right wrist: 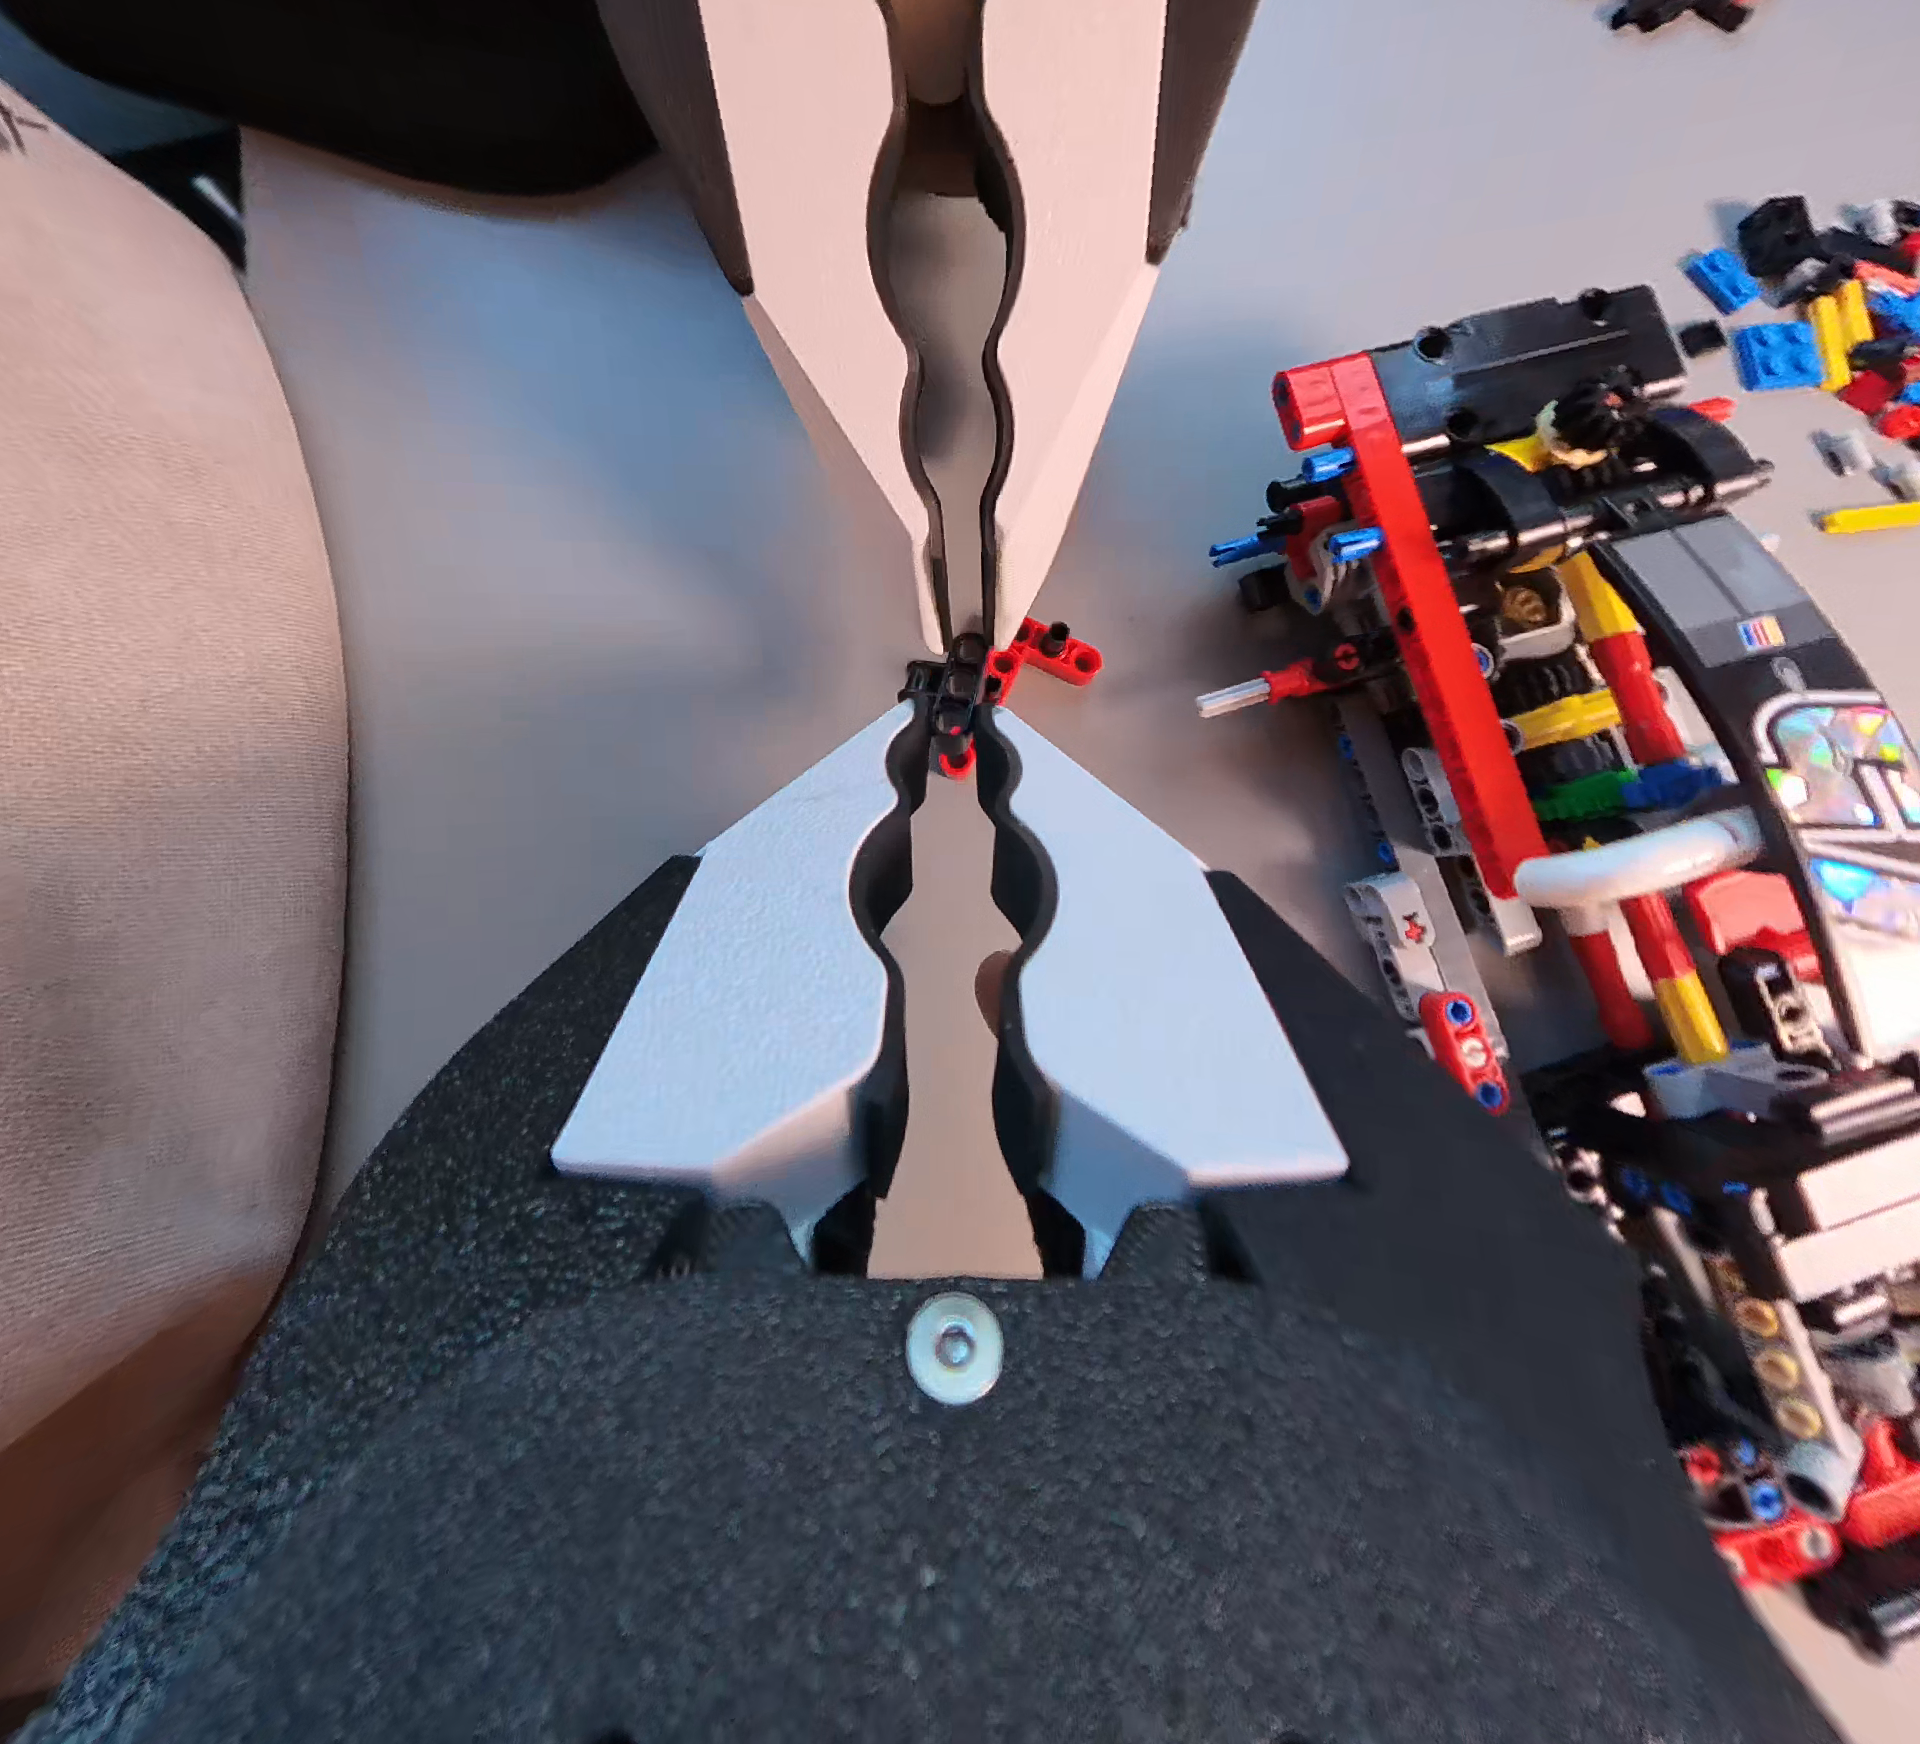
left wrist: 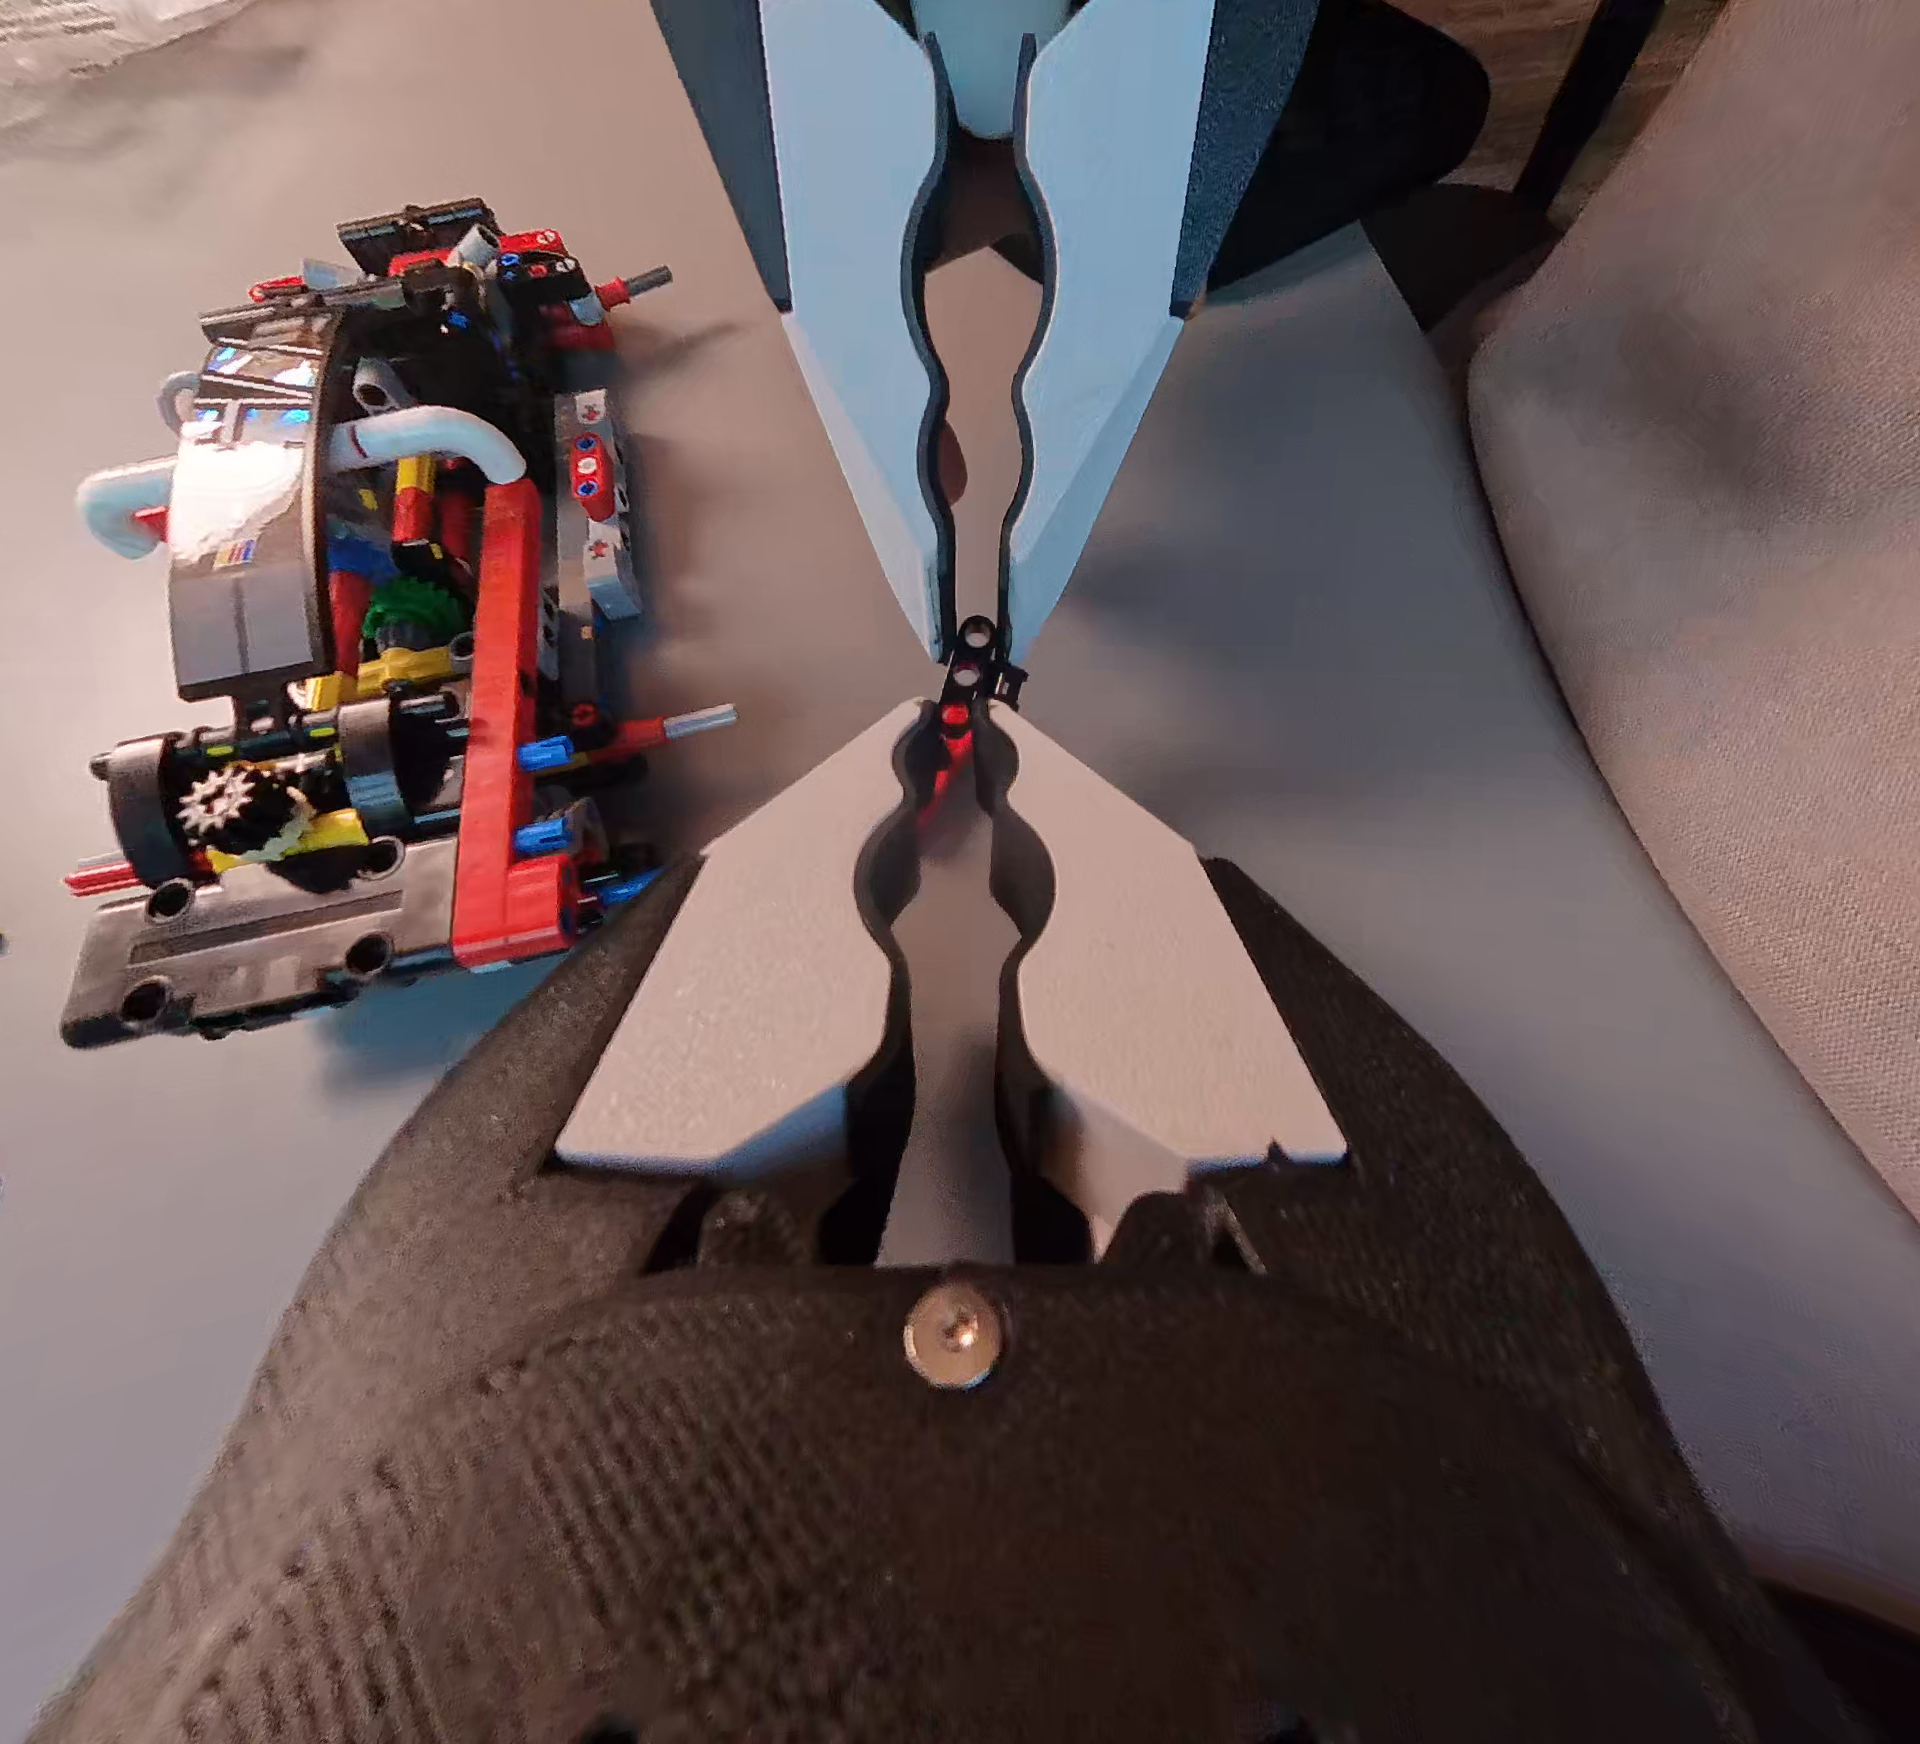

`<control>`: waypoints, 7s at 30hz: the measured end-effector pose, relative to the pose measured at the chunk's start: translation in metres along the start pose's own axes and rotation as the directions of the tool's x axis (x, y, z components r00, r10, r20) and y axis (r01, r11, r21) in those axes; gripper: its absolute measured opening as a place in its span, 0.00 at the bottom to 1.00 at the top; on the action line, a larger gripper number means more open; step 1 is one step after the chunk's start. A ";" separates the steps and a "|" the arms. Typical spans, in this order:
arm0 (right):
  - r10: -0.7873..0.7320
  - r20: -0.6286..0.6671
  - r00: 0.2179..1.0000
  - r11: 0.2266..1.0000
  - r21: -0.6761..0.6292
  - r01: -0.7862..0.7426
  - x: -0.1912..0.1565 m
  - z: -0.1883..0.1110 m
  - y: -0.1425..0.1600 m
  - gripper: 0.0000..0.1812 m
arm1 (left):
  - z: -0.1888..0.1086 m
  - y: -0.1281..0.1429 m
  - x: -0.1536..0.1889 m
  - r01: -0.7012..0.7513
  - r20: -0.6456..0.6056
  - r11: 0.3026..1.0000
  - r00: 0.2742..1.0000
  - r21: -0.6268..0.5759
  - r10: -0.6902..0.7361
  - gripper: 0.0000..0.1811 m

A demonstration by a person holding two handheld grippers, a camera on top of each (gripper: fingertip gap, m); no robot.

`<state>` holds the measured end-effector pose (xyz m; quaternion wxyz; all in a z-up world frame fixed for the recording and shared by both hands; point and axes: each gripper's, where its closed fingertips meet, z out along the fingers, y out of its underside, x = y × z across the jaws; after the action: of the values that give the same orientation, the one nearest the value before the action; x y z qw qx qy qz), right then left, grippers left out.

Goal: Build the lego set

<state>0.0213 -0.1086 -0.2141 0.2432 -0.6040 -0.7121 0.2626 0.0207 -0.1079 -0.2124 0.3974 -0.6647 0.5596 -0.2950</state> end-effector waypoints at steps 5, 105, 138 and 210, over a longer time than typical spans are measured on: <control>0.063 -0.035 0.997 0.997 -0.044 -0.064 0.001 0.003 0.006 0.03 | 0.008 0.008 0.000 -0.059 -0.057 0.996 0.997 -0.061 0.055 0.02; 0.245 -0.129 0.961 0.956 0.198 -0.217 0.017 0.009 0.004 0.03 | 0.003 0.010 -0.016 -0.032 -0.209 0.997 0.978 -0.064 0.018 0.03; 0.249 -0.106 0.963 0.958 0.174 -0.228 0.017 0.011 0.005 0.02 | 0.004 0.013 -0.017 -0.072 -0.217 0.995 0.975 -0.076 0.054 0.03; -0.410 -0.296 0.863 0.844 0.234 0.482 -0.003 -0.039 -0.045 0.03 | -0.032 -0.049 -0.005 -0.196 0.282 0.957 0.950 0.212 0.133 0.14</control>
<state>0.0144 -0.1146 -0.1554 0.4690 -0.4030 -0.7514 0.2301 0.0182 -0.1067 -0.1539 0.5686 -0.5963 0.5160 -0.2341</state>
